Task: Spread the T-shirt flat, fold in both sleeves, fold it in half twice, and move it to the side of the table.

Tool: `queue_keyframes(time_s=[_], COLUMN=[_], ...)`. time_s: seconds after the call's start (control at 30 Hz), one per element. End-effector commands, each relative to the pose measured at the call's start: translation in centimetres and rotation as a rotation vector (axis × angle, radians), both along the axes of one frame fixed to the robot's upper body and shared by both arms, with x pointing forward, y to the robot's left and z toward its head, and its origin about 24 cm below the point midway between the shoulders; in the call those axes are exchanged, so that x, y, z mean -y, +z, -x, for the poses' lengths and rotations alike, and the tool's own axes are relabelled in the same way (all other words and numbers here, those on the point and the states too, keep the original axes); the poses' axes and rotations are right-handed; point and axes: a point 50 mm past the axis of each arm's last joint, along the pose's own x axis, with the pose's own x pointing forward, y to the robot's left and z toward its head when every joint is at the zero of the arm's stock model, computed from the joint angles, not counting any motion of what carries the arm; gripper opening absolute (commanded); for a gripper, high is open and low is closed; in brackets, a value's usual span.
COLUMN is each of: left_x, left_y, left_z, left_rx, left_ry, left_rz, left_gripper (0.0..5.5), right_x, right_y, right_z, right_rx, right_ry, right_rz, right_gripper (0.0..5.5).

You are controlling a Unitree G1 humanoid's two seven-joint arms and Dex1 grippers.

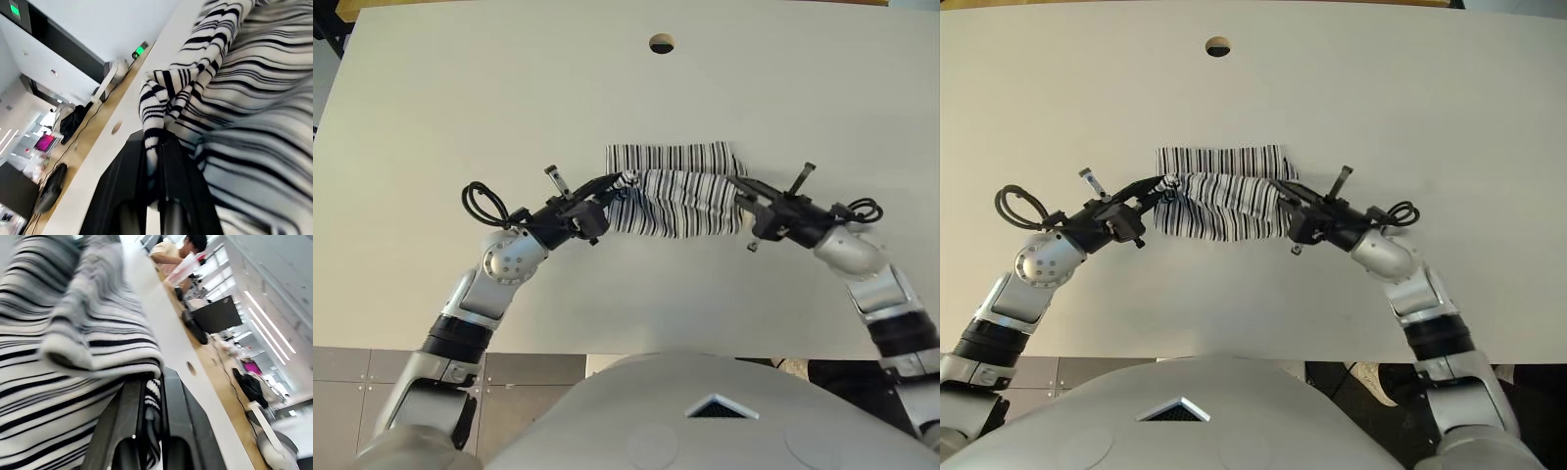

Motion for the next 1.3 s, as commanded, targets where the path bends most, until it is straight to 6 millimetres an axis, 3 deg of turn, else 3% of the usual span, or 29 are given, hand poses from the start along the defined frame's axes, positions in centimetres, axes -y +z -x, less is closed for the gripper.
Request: queue_keyframes(time_s=[0.03, 0.13, 0.17, 0.37, 0.53, 0.63, 0.8, 0.87, 0.97, 1.03, 1.17, 1.3], left_x=[0.5, 1.1, 1.1, 0.9, -0.2, -1.7, -4.1, -5.2, -6.6, -6.4, -5.6, -4.8], left_y=[-1.0, -2.1, -2.2, -1.2, 0.3, -0.4, -2.3, -2.6, -1.8, -0.9, -0.4, -0.2], left_z=[-1.8, -2.8, -3.1, -4.2, -5.5, -6.2, -5.5, -5.3, -5.3, -5.8, -6.4, -6.7], left_rx=[0.031, 0.023, 0.022, 0.057, 0.073, 0.033, -0.013, -0.003, 0.04, 0.061, 0.095, 0.125], left_ry=[0.03, 0.029, 0.039, 0.117, 0.284, 0.412, 0.57, 0.637, 0.759, 0.818, 0.894, 0.902], left_rz=[-0.049, -0.061, -0.057, 0.051, 0.201, 0.196, 0.143, 0.132, 0.251, 0.446, 0.654, 0.72], left_gripper=[0.12, 0.12, 0.47, 1.35, 2.07, 2.25, 2.25, 2.25, 2.25, 2.25, 2.25, 2.25], right_x=[0.2, -0.1, -0.3, -1.3, -1.9, -1.9, -2.1, -2.9, -6.3, -8.1, -9.7, -9.3], right_y=[-0.4, -1.2, -1.4, -1.8, -1.5, -0.5, 1.4, 2.3, 1.3, -0.6, -3.0, -4.4], right_z=[-1.9, -3.1, -3.4, -4.8, -6.4, -7.3, -6.9, -5.8, -2.7, -2.1, -3.9, -7.1], right_rx=[0.012, 0.013, 0.011, 0.014, 0.017, 0.047, 0.13, 0.139, 0.001, -0.108, -0.288, -0.471], right_ry=[-0.1, -0.156, -0.168, -0.195, -0.24, -0.308, -0.329, -0.266, -0.036, 0.046, 0.051, -0.103], right_rz=[0.019, 0.024, 0.02, -0.009, -0.063, -0.128, -0.195, -0.222, -0.206, -0.152, -0.128, -0.198], right_gripper=[0.15, 0.61, 0.81, 1.83, 2.65, 3.16, 3.16, 3.16, 3.16, 3.16, 3.16, 3.16])
